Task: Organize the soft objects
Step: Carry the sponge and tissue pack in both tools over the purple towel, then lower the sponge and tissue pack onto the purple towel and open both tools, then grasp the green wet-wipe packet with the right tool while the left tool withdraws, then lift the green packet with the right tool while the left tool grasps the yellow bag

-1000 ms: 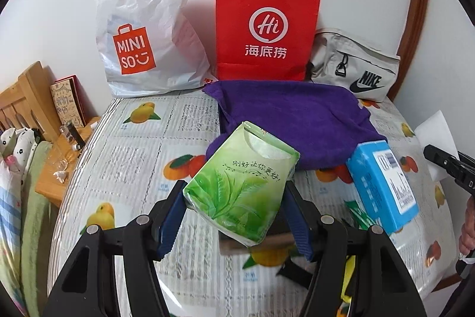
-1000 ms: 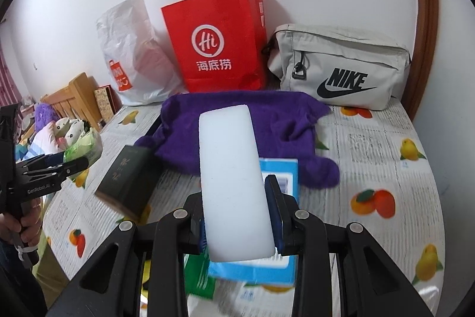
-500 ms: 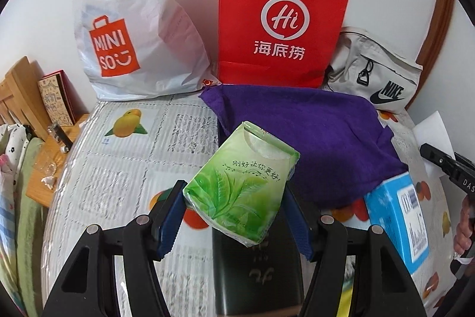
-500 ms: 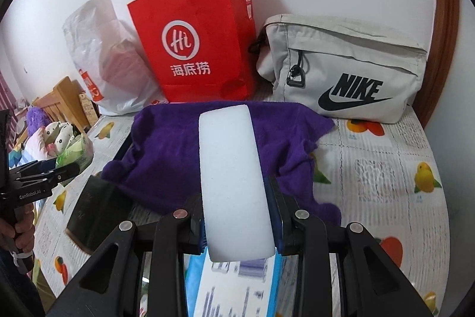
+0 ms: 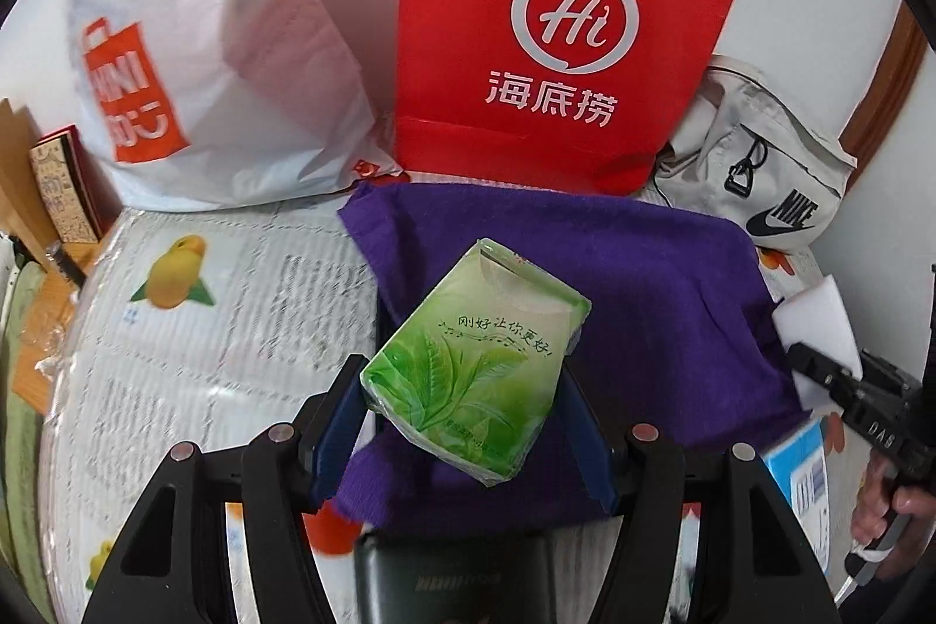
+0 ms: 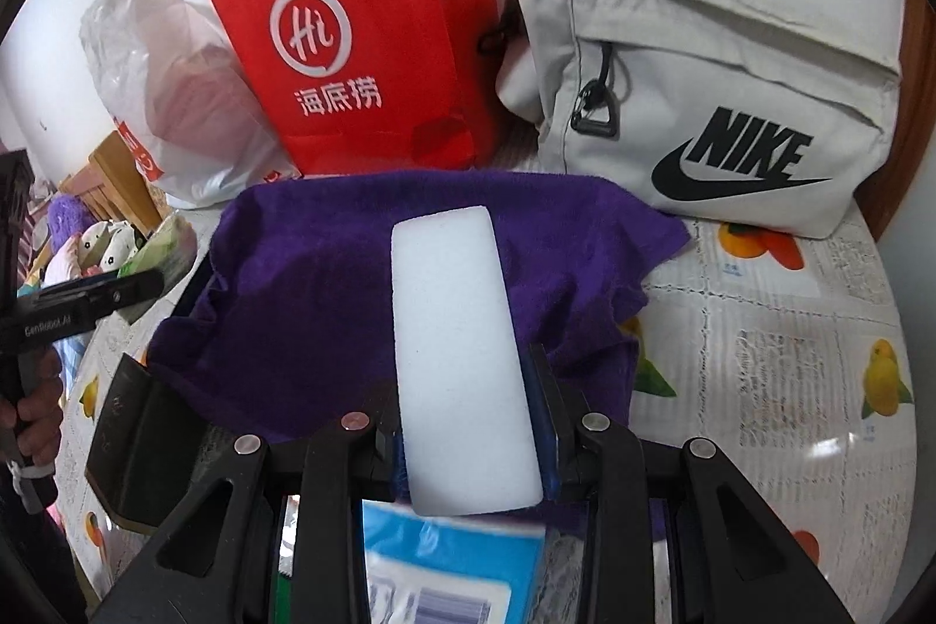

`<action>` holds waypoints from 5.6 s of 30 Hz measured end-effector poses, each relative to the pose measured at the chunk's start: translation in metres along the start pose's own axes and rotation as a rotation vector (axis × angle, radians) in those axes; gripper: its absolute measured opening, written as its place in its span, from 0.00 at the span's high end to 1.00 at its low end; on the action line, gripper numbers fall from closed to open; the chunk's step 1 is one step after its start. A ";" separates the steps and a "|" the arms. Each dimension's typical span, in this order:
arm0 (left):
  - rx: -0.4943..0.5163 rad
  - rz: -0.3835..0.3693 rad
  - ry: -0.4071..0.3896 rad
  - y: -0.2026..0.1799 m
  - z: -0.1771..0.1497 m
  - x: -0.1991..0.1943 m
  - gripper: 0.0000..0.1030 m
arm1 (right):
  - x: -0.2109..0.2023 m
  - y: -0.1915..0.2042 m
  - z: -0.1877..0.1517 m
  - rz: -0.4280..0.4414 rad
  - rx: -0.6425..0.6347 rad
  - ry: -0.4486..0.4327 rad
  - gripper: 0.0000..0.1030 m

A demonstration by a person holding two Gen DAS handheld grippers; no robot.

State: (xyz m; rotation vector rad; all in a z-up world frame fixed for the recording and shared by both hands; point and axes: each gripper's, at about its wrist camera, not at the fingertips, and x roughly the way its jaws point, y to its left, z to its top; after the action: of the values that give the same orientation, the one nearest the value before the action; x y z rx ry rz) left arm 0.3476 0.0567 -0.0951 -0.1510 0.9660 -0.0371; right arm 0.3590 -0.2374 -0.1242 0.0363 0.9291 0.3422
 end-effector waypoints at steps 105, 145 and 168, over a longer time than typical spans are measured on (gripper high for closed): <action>-0.046 -0.078 0.080 0.021 -0.203 -0.093 0.21 | -0.079 0.092 -0.190 0.162 0.232 0.068 0.46; 0.065 -0.073 0.131 -0.023 -0.233 -0.090 0.21 | -0.143 0.044 -0.276 -0.027 0.124 0.048 0.37; 0.163 -0.159 0.117 -0.036 -0.236 -0.079 0.39 | -0.107 0.055 -0.266 -0.223 0.023 -0.054 0.62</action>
State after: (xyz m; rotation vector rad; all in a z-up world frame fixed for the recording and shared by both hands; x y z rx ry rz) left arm 0.1098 0.0027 -0.1571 -0.0758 1.0613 -0.2724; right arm 0.0749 -0.2488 -0.1917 -0.0365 0.8740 0.1228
